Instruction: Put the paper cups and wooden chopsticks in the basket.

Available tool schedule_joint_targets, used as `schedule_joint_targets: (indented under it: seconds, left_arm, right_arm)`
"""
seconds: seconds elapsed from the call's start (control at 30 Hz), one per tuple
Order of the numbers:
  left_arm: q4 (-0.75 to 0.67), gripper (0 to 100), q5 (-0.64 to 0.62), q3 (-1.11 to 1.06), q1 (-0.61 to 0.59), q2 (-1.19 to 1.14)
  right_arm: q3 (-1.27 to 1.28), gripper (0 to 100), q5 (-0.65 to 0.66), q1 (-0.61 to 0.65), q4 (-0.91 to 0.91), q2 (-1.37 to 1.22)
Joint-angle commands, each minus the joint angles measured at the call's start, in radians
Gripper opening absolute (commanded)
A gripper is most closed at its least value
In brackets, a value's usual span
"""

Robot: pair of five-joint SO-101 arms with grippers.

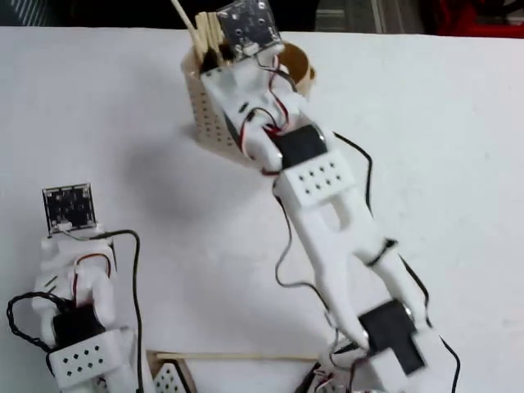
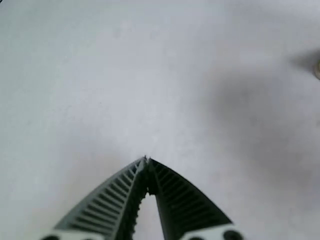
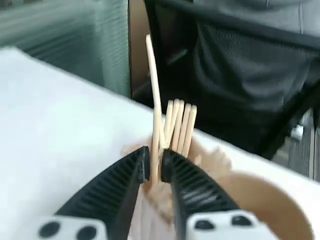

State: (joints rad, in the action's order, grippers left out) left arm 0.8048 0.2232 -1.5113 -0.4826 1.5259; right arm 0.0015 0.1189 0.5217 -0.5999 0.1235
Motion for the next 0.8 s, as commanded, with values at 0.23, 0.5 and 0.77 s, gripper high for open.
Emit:
schedule_joint_targets:
  seconds: [0.23,0.5,0.77]
  left_arm:
    - [-0.032,3,0.008,0.006,-0.007,0.013]
    - [-0.034,3,0.008,0.006,-0.007,0.013]
    - [-0.034,3,0.008,0.006,-0.007,0.013]
  right_arm:
    - [0.282,1.8,0.002,0.035,-0.223,0.375]
    - [0.6,1.8,0.049,0.142,-0.455,0.644]
    - [0.818,1.8,0.147,0.245,-0.762,0.78]
